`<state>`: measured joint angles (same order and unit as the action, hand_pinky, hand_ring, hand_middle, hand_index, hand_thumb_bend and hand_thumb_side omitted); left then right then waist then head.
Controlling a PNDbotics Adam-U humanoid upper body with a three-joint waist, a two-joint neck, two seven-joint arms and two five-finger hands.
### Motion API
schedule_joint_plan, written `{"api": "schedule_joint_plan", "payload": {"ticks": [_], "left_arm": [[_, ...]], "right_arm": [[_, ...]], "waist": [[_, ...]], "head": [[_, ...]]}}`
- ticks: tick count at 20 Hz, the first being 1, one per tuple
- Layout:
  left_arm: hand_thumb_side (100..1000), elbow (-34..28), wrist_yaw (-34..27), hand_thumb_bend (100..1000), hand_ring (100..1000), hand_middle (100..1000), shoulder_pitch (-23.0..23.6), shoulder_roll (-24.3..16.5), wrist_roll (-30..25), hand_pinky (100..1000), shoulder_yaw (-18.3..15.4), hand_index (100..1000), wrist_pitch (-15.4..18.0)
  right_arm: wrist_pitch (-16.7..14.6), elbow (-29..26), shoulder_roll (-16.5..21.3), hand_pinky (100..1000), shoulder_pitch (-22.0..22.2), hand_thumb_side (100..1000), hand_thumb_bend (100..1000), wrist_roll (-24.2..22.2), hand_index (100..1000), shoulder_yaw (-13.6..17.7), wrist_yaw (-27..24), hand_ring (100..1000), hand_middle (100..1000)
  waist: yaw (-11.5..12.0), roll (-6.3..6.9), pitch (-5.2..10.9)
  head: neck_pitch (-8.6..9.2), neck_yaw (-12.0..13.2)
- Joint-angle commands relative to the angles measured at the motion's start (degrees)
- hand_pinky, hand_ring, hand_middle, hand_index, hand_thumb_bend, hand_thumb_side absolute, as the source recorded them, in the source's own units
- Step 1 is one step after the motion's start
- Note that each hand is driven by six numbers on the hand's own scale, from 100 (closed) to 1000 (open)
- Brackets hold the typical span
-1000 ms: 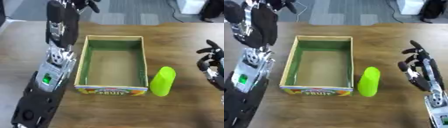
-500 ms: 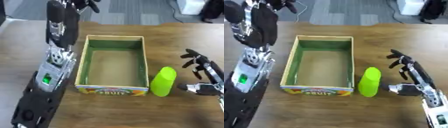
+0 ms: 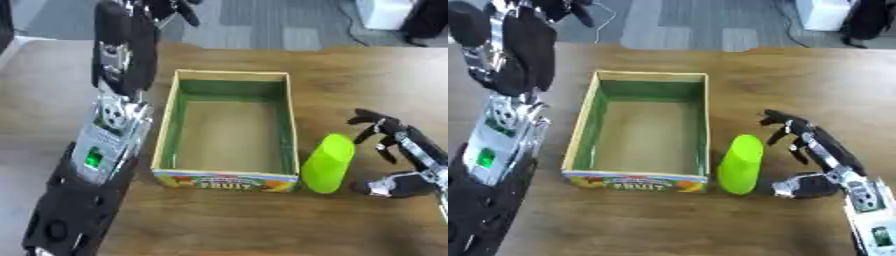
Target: Pick up objects on the table and place them in the box.
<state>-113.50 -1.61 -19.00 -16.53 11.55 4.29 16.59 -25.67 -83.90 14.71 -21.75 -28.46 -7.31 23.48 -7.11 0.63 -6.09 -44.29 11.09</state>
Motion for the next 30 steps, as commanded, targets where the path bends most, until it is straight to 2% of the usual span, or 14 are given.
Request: {"api": "schedule_joint_plan", "payload": {"ticks": [1, 4, 5, 8, 9, 10, 11, 12, 13, 15, 19, 25, 28, 30], "left_arm": [[952, -1.1, 0.1, 623, 556, 633, -0.4, -0.3, -0.1, 387, -0.1, 742, 0.0], [952, -1.1, 0.1, 623, 556, 633, -0.3, -0.2, -0.1, 387, -0.1, 742, 0.0], [952, -1.1, 0.1, 624, 556, 633, -0.2, -0.2, -0.1, 387, -0.1, 742, 0.0], [952, -1.1, 0.2, 624, 556, 633, -0.1, -0.1, 0.0, 387, -0.2, 741, -0.1], [952, -1.1, 0.2, 624, 556, 633, -0.1, -0.1, 0.0, 388, -0.2, 741, -0.1], [952, -1.1, 0.2, 624, 556, 633, -0.1, -0.1, 0.0, 387, -0.2, 741, -0.1], [952, -1.1, 0.2, 623, 556, 633, -0.1, -0.1, 0.0, 388, -0.2, 741, -0.1], [952, -1.1, 0.3, 624, 556, 633, -0.1, -0.1, 0.1, 388, -0.2, 741, -0.1], [952, -1.1, 0.3, 624, 556, 633, -0.1, -0.1, 0.1, 389, -0.2, 740, -0.1], [952, -1.1, 0.3, 624, 556, 633, 0.0, -0.1, 0.1, 389, -0.2, 740, -0.1], [952, -1.1, 0.4, 624, 556, 633, 0.0, -0.1, 0.2, 390, -0.2, 739, -0.1], [952, -1.1, 0.4, 624, 555, 633, 0.0, 0.0, 0.2, 391, -0.2, 737, -0.1], [953, -1.1, 0.4, 624, 555, 633, 0.0, 0.0, 0.2, 391, -0.3, 737, -0.2], [953, -1.1, 0.4, 625, 555, 633, 0.0, 0.0, 0.2, 391, -0.3, 736, -0.2]], "right_arm": [[-0.8, -1.9, 0.0, 182, -1.2, 630, 868, 1.1, 1000, 0.9, -1.9, 632, 790], [-2.3, -2.0, -0.7, 304, -1.3, 645, 847, 6.7, 1000, 1.0, -7.0, 654, 777], [-2.6, -1.9, -0.7, 422, -1.3, 664, 822, 8.7, 1000, 1.0, -8.4, 717, 796], [-3.0, -1.4, -0.6, 397, -1.4, 668, 815, 12.4, 1000, 1.0, -9.7, 711, 800], [-3.0, -1.3, -0.5, 208, -1.4, 693, 827, 13.1, 1000, 1.0, -9.6, 612, 795], [-2.9, -1.2, -0.5, 249, -1.4, 690, 826, 13.7, 1000, 1.0, -9.1, 627, 797], [-2.7, -1.1, -0.4, 100, -1.4, 744, 801, 14.6, 1000, 1.3, -8.3, 307, 737], [-2.5, -1.2, -0.3, 100, -1.4, 751, 811, 15.9, 999, 1.5, -7.3, 286, 723], [-2.4, -1.4, -0.3, 100, -1.4, 780, 776, 17.8, 961, 2.0, -6.0, 152, 579], [-2.6, -2.3, 0.0, 100, -1.5, 810, 757, 22.6, 944, 2.5, -1.9, 100, 513], [-2.9, -2.1, -0.2, 100, -1.4, 828, 747, 28.6, 946, 1.7, 5.4, 100, 503], [-2.9, -0.8, -0.6, 100, -1.3, 825, 730, 30.4, 951, 0.9, 7.1, 107, 524], [-2.4, -0.3, -0.9, 100, -1.2, 837, 725, 29.8, 961, 0.7, 5.2, 295, 609], [-2.0, -0.2, -0.9, 100, -1.3, 864, 708, 28.9, 971, 0.5, 3.2, 518, 687]], "waist": [[0.1, 0.19, 0.71], [0.1, 0.39, 0.67], [0.1, 0.46, 0.66], [0.2, 0.55, 0.66], [0.1, 0.57, 0.65], [0.1, 0.59, 0.64], [0.1, 0.6, 0.64], [0.1, 0.61, 0.64], [0.1, 0.63, 0.64], [0.1, 0.68, 0.64], [0.2, 0.72, 0.57], [0.3, 0.7, 0.53], [0.3, 0.68, 0.51], [0.3, 0.68, 0.5]], "head": [[0.17, -0.2], [0.17, -0.2], [0.17, -0.2], [0.17, -0.3], [0.17, -0.3], [0.17, -0.3], [0.17, -0.2], [0.17, -0.2], [0.17, -0.2], [0.17, -0.2], [0.17, -0.3], [0.17, -0.3], [0.17, -0.2], [0.17, -0.2]]}}
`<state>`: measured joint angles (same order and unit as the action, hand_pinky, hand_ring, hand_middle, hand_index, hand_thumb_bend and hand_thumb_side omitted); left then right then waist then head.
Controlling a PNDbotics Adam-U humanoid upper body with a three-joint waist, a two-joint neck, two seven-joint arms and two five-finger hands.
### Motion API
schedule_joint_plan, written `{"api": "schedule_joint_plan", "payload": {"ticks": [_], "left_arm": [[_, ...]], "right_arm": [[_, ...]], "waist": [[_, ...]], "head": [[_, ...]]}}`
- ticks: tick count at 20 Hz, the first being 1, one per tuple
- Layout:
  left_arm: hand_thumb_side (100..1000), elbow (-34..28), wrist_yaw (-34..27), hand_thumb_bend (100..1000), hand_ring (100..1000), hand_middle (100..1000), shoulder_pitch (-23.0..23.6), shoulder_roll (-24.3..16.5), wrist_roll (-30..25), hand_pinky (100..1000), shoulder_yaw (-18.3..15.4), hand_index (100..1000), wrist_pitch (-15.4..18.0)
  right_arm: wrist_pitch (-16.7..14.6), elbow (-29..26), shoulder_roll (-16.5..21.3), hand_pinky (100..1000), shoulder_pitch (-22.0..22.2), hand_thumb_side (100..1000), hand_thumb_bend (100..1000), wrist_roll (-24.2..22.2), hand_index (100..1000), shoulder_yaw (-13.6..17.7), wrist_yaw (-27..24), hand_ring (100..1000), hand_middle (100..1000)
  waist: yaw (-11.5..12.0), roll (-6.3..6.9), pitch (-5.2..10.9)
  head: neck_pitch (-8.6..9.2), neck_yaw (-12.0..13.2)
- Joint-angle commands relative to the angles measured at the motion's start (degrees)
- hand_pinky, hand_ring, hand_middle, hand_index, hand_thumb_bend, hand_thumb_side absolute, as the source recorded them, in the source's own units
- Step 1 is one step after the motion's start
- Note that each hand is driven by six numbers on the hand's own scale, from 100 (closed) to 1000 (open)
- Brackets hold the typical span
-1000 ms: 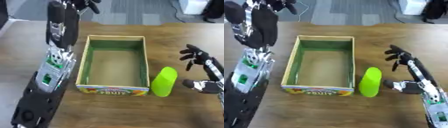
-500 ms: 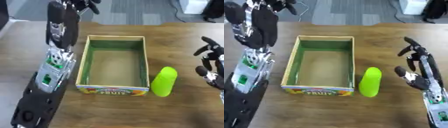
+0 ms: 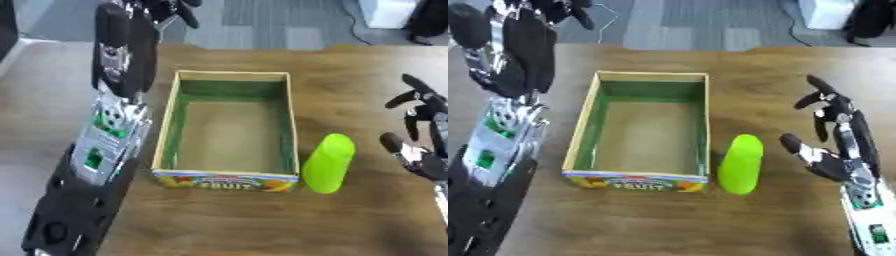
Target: Pick up objects on the table and place them in the box.
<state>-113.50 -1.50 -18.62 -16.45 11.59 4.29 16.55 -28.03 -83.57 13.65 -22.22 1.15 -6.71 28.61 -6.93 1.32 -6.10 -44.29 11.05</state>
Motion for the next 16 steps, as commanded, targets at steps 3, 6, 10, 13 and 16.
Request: {"api": "schedule_joint_plan", "payload": {"ticks": [3, 6, 10, 13, 16], "left_arm": [[953, -1.1, 0.4, 625, 555, 633, -0.4, -0.1, 0.2, 391, -0.3, 736, -0.1], [953, -1.1, 0.4, 625, 554, 633, -0.4, 0.0, 0.3, 391, -0.3, 735, -0.2], [953, -1.1, 0.4, 625, 552, 633, -0.4, 0.0, 0.3, 391, -0.3, 735, -0.2], [953, -1.1, 0.4, 625, 552, 633, -0.4, 0.0, 0.3, 391, -0.3, 734, -0.2], [953, -1.1, 0.4, 625, 551, 633, -0.4, 0.1, 0.3, 392, -0.4, 734, -0.2]], "right_arm": [[0.5, -0.7, 0.2, 166, -0.8, 893, 681, -2.1, 986, -0.1, -4.5, 723, 775], [0.4, -0.9, 0.2, 267, -0.8, 890, 680, -3.2, 998, -0.1, -6.2, 780, 817], [0.0, -0.9, 0.2, 358, -0.7, 862, 704, -4.8, 1000, -0.2, -6.8, 833, 875], [-0.9, -0.9, 0.1, 358, -0.5, 840, 714, -6.7, 1000, -0.3, -7.0, 838, 884], [-1.6, -0.8, 0.1, 419, -0.4, 827, 717, -8.1, 1000, -0.2, -7.3, 850, 886]], "waist": [[0.1, -0.01, 0.47], [0.2, -0.04, 0.47], [0.3, -0.04, 0.45], [0.4, -0.01, 0.39], [0.5, 0.02, 0.31]], "head": [[0.17, -0.2], [0.17, -0.2], [0.17, -0.2], [0.17, -0.2], [0.17, -0.2]]}}
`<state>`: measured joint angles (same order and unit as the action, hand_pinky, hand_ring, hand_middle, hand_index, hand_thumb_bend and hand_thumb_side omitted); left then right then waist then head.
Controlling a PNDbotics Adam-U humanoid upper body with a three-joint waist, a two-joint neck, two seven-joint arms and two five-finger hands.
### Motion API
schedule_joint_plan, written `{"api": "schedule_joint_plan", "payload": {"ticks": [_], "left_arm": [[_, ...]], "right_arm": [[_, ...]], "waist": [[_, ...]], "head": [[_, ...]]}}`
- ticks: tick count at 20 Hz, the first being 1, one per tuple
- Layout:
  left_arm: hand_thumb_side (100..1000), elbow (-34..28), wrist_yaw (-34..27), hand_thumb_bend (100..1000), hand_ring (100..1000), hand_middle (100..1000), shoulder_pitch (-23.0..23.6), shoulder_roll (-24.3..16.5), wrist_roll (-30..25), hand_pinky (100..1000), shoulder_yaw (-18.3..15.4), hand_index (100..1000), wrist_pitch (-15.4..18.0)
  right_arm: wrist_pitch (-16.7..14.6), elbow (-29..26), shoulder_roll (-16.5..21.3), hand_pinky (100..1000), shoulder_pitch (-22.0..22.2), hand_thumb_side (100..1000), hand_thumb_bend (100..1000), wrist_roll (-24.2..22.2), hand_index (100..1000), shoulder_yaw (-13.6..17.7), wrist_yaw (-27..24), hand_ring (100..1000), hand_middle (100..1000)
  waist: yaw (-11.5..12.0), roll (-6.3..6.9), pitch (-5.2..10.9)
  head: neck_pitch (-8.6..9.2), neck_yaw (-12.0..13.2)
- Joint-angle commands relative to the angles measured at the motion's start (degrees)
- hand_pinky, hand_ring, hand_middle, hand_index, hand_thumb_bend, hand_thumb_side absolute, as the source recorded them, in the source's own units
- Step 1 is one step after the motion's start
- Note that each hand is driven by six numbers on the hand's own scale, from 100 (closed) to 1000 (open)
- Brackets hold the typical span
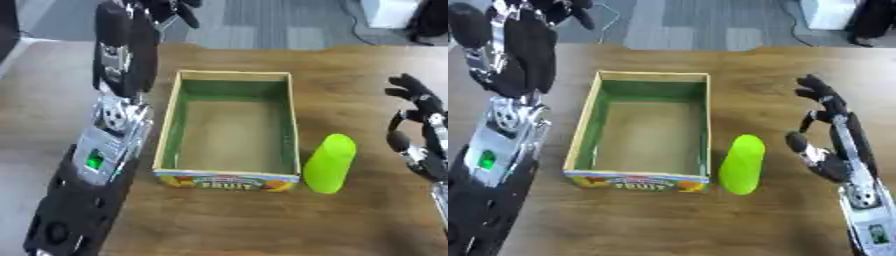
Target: Pick up objects on the table and place them in the box.
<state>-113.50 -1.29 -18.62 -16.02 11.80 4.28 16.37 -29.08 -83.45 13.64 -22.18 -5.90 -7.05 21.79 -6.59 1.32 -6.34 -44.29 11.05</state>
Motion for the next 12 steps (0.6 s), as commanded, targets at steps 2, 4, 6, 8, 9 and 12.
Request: {"api": "schedule_joint_plan", "payload": {"ticks": [2, 4, 6, 8, 9, 12], "left_arm": [[953, -1.1, 0.2, 625, 551, 633, -0.4, -0.3, 0.1, 392, -0.4, 734, 0.0], [954, -1.1, 0.3, 626, 551, 633, -0.4, -0.3, 0.1, 392, -0.4, 734, 0.0], [954, -1.1, 0.3, 626, 551, 633, -0.4, -0.3, 0.1, 393, -0.4, 734, -0.1], [954, -1.1, 0.3, 626, 551, 632, -0.4, -0.3, 0.1, 393, -0.4, 733, -0.1], [954, -1.1, 0.3, 626, 550, 632, -0.4, -0.3, 0.1, 393, -0.4, 733, -0.1], [954, -1.1, 0.3, 626, 550, 632, -0.4, -0.3, 0.1, 395, -0.4, 733, -0.1]], "right_arm": [[-0.6, -0.8, 0.1, 426, -0.4, 825, 716, -1.5, 1000, 0.3, -0.6, 852, 885], [-0.6, -0.8, 0.1, 446, -0.4, 824, 715, -1.6, 1000, 0.4, -0.7, 854, 884], [-0.5, -0.9, 0.1, 458, -0.3, 826, 712, -1.3, 1000, 0.6, -0.7, 856, 881], [-0.4, -0.9, 0.1, 458, -0.3, 825, 716, -0.9, 1000, 0.6, -0.5, 855, 881], [-0.4, -0.9, 0.1, 464, -0.3, 823, 720, -0.9, 1000, 0.6, -0.4, 854, 881], [-0.3, -0.8, 0.1, 510, -0.2, 784, 763, -0.5, 1000, 0.5, 0.3, 866, 881]], "waist": [[0.2, 0.02, 0.51], [0.2, 0.0, 0.48], [0.3, -0.01, 0.45], [0.3, -0.01, 0.45], [0.3, -0.01, 0.44], [0.4, 0.04, 0.38]], "head": [[0.18, -0.2], [0.18, -0.2], [0.18, -0.1], [0.18, -0.2], [0.18, -0.2], [0.18, -0.2]]}}
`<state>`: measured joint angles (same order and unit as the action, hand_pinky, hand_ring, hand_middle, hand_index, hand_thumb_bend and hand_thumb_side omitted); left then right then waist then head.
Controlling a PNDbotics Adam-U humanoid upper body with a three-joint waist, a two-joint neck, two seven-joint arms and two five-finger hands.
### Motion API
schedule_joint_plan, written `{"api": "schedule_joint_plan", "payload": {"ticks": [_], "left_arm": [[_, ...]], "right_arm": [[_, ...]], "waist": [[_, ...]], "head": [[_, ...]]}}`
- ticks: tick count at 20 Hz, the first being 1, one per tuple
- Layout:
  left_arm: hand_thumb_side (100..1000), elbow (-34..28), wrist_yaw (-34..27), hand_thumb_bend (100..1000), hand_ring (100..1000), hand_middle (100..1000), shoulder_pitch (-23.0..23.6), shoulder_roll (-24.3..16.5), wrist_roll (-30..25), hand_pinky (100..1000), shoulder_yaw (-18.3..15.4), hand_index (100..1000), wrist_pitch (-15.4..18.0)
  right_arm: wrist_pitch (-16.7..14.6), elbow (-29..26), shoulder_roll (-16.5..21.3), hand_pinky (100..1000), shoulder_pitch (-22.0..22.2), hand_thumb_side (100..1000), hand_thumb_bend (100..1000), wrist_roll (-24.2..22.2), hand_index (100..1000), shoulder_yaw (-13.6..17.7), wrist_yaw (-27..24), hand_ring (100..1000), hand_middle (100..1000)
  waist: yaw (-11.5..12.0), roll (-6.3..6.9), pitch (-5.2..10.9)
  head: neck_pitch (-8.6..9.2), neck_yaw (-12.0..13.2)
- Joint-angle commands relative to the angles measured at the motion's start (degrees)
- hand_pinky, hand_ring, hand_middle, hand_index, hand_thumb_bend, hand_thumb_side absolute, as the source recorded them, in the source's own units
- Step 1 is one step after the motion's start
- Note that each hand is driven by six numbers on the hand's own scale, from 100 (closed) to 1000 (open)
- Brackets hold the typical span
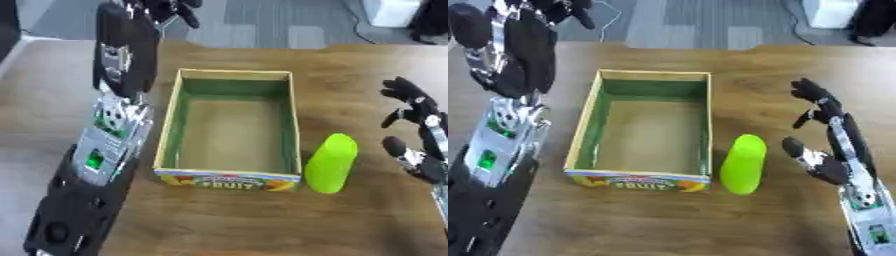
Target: Pick up objects on the table and place them in the box.
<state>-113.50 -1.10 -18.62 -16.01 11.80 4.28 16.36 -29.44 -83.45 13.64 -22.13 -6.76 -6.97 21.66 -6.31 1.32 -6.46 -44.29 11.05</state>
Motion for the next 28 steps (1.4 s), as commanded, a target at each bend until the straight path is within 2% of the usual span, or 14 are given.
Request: {"api": "schedule_joint_plan", "payload": {"ticks": [1, 6, 9, 10, 12, 21, 24, 28], "left_arm": [[954, -1.1, 0.1, 626, 550, 632, -0.4, -0.3, 0.1, 395, -0.4, 733, -0.1], [955, -1.1, 0.1, 626, 550, 632, -0.4, -0.1, -0.1, 395, -0.2, 733, -0.1], [955, -1.1, 0.1, 626, 549, 632, -0.3, 0.1, -0.2, 395, -0.1, 732, -0.1], [956, -1.1, 0.1, 627, 549, 632, -0.3, 0.1, -0.2, 397, -0.1, 732, -0.2], [956, -1.1, 0.0, 627, 549, 633, -0.2, 0.2, -0.3, 397, 0.0, 732, -0.2], [958, -1.1, 0.0, 628, 549, 634, -0.2, 0.5, -0.6, 396, 0.1, 732, -0.3], [958, -1.1, 0.0, 627, 549, 634, -0.1, 0.6, -0.7, 396, 0.1, 732, -0.4], [958, -1.1, 0.0, 628, 549, 634, 0.0, 0.7, -0.7, 396, 0.1, 732, -0.4]], "right_arm": [[0.0, -0.6, 0.0, 519, -0.1, 745, 796, 0.4, 1000, 0.3, 0.7, 872, 880], [0.1, 0.8, -0.8, 504, 0.1, 632, 836, -1.5, 1000, 0.0, 2.3, 878, 886], [0.4, 1.8, -1.8, 497, 0.1, 636, 832, -2.8, 1000, 0.5, 2.9, 866, 880], [0.4, 1.9, -2.0, 499, 0.1, 675, 824, -2.8, 1000, 0.7, 3.0, 857, 871], [0.3, 2.3, -2.4, 500, 0.2, 683, 823, -2.1, 1000, 0.7, 3.6, 848, 867], [-0.7, 4.5, -3.3, 478, 0.4, 671, 819, -0.8, 1000, -0.7, 5.7, 839, 861], [-0.8, 4.6, -3.3, 454, 0.4, 660, 825, -1.6, 1000, -0.8, 5.9, 873, 880], [-0.8, 5.1, -3.4, 428, 0.4, 652, 821, -3.9, 1000, -1.0, 5.8, 862, 878]], "waist": [[0.2, 0.09, 0.46], [0.7, 0.5, 0.34], [1.0, 0.85, 0.36], [1.1, 0.94, 0.35], [1.4, 1.11, 0.3], [1.9, 1.59, 0.05], [1.9, 1.66, 0.04], [1.9, 1.88, 0.12]], "head": [[0.18, -0.2], [0.18, -0.6], [0.18, -0.8], [0.18, -0.9], [0.18, -1.0], [0.18, -1.2], [0.18, -1.3], [0.18, -1.5]]}}
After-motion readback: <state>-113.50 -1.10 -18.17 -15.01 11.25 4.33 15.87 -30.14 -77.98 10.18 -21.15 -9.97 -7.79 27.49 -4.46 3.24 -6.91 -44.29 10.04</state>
